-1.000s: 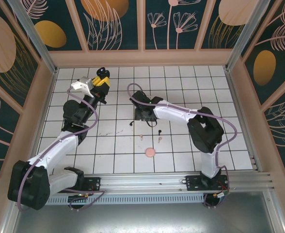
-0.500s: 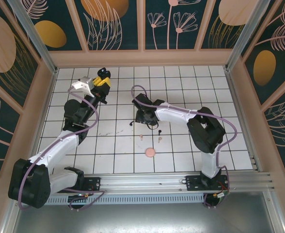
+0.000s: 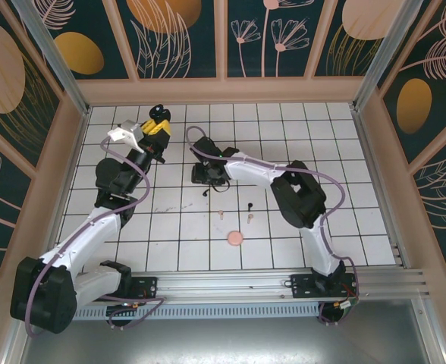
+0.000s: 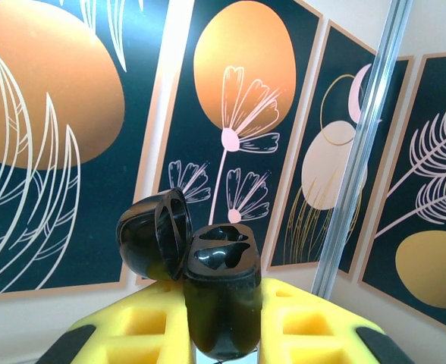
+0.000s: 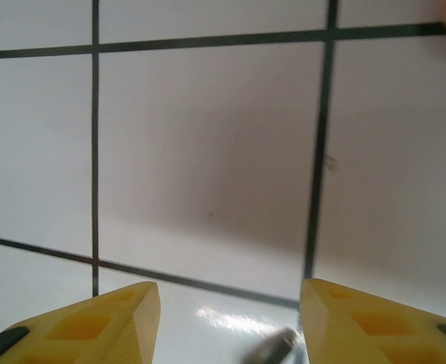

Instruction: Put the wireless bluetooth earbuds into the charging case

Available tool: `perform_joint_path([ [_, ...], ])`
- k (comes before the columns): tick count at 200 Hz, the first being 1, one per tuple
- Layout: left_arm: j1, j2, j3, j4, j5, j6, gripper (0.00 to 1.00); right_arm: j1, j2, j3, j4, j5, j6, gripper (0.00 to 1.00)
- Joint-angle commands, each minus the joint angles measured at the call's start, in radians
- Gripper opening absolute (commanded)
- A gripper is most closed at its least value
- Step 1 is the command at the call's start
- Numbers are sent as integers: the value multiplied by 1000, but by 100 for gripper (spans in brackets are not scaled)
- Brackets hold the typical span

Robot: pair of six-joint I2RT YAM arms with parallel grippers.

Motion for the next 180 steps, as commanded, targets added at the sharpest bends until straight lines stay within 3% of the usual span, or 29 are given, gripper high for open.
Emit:
perform_joint_path([
  [1,5,-23,-11,7,4,-13,0,-7,48,56,-12,-49,-38,52],
  [52,5,-27,-33,25,-4,-22,0,-3,39,3,5,-83,-25,50],
  [180,4,-19,-29,42,-7,-27,0,71,-157,-244,105,-134,37,47],
])
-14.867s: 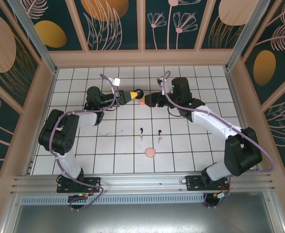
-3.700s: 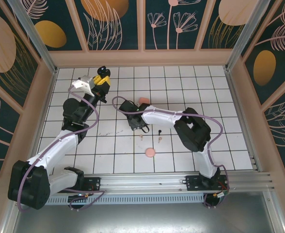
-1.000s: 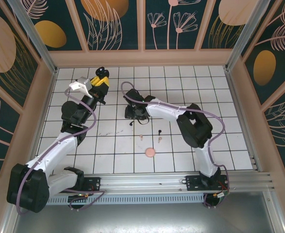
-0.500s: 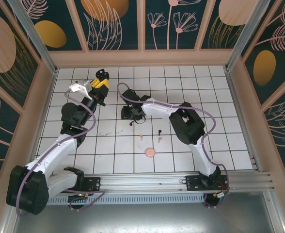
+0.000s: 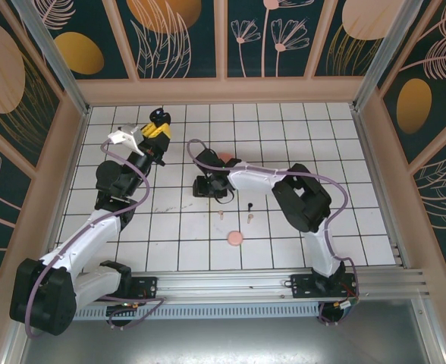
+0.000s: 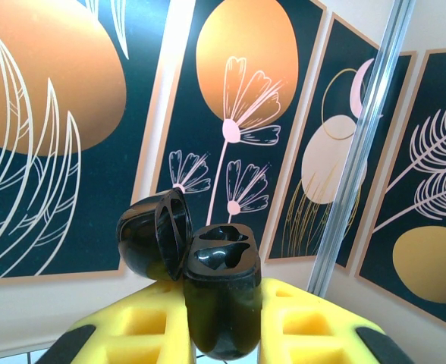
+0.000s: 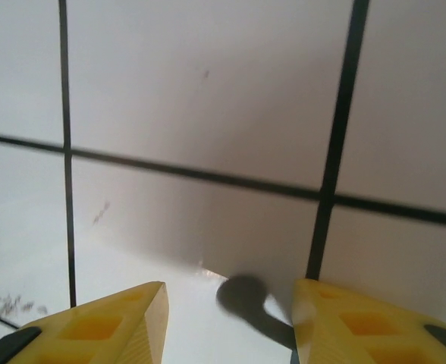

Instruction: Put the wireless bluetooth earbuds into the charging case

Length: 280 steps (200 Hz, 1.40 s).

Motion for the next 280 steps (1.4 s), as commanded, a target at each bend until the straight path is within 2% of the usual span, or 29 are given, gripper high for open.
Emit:
perform_joint_path([
  [1,4,-8,0,41,-7,-10,0,33,-67,-35,20,-29,24,47],
  [27,4,-10,0,38,-7,-9,0,49,-101,-50,4,2,35,47],
  [55,5,-17,0,36,-7,-11,0,46,-119,-12,-103,147,61,48],
  [101,3,-30,-4,31,-19,-1,0,42,-28,134,-272,265,118,48],
  [149,4,-33,-3,31,-16,0,0,43,24,170,-254,236,185,46],
  [225,4,-40,-18,45,-17,-3,0,41,70,184,-242,216,222,35],
  [280,5,-53,-32,53,-23,-6,0,40,100,210,-246,199,221,31],
])
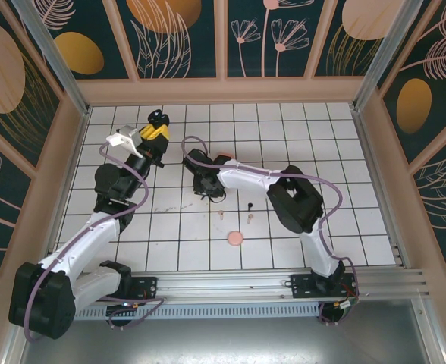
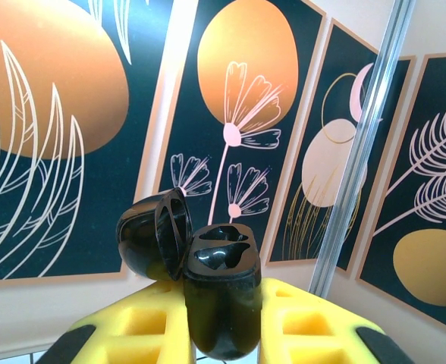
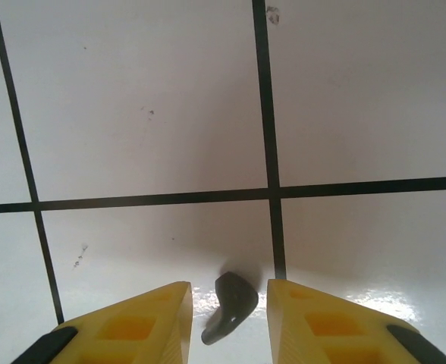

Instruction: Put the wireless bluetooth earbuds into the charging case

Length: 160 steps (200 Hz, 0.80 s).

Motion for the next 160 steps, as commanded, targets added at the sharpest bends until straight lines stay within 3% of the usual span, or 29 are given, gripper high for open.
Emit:
perform_joint_path([
  [1,4,-25,-9,46,-14,-5,0,-6,33,31,-25,-12,18,31],
  [122,4,-45,-12,43,-18,-5,0,4,61,34,-26,-17,-14,24],
  [160,5,-41,-9,43,-14,-9,0,9,82,72,-41,-32,-160,21],
])
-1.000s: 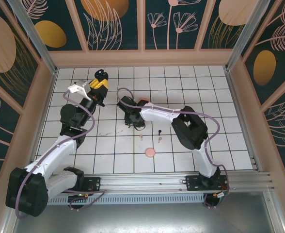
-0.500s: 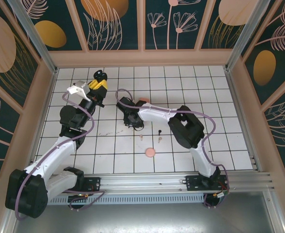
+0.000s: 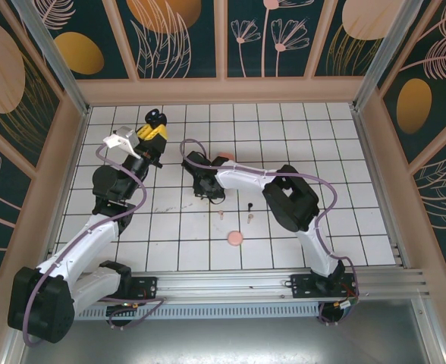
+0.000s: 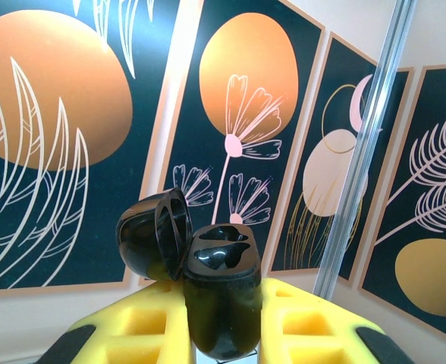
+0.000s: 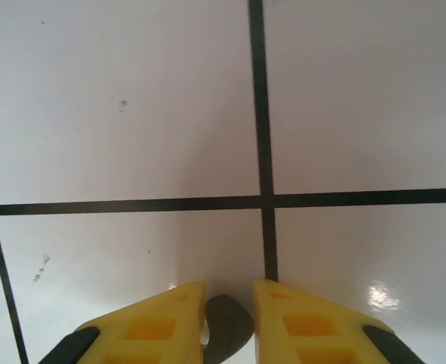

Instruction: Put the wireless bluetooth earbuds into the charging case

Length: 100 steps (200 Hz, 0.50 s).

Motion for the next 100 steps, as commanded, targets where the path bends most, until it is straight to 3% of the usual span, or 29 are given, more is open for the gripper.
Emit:
perform_joint_path([
  [1,4,-14,-5,42,0,-9,0,9,41,54,-32,-28,-124,21],
  [42,4,-19,-8,44,0,-13,0,13,59,114,-91,0,-380,20],
  [100,4,-30,-6,39,0,-11,0,15,43,120,-122,-81,-654,21],
])
